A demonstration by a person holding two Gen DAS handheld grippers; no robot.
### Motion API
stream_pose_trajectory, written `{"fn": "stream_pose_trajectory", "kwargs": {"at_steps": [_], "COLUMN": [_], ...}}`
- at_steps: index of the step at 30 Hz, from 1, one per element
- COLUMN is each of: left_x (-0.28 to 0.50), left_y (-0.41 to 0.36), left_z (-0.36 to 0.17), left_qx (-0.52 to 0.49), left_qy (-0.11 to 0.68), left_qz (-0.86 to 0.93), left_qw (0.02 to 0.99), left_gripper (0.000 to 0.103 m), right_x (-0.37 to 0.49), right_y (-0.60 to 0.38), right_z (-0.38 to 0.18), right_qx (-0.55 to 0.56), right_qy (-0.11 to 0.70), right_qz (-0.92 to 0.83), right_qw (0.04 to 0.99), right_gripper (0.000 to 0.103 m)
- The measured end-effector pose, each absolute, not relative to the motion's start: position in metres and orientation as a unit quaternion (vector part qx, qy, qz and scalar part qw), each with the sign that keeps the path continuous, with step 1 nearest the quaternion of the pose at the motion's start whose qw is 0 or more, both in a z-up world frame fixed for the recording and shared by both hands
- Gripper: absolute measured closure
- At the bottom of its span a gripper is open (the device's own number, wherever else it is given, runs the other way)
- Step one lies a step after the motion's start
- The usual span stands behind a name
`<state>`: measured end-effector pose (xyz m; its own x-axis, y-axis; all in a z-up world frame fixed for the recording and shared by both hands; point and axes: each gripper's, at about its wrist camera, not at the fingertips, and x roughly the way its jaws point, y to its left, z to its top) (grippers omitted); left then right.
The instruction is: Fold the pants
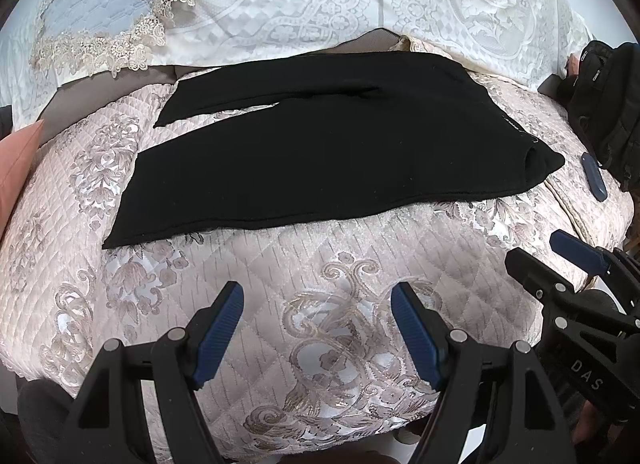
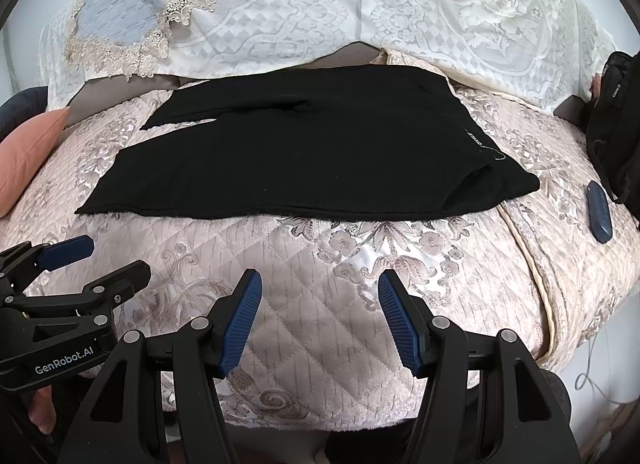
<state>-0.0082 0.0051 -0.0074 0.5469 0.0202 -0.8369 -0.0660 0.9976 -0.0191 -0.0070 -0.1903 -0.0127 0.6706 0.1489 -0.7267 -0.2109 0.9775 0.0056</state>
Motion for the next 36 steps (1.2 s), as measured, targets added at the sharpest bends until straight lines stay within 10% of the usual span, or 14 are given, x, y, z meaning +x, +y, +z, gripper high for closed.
{"fn": "stream_pose_trajectory", "kwargs": {"at_steps": [36], "left_x": [-0.0070], "left_y": [0.0135], "left_z": [-0.0140], "left_qx": [-0.040], "left_qy": [0.484], "left_qz": [0.021], "left_qw": [0.874], "left_gripper": [0.025], "right_x": [-0.0057], "right_y": [-0.1848], "right_z": [-0.0139], "right_qx": [-0.047], "right_qy": [0.397], "right_qz": [0.102], "right_qw": [0.911], "right_gripper": [0.042]}}
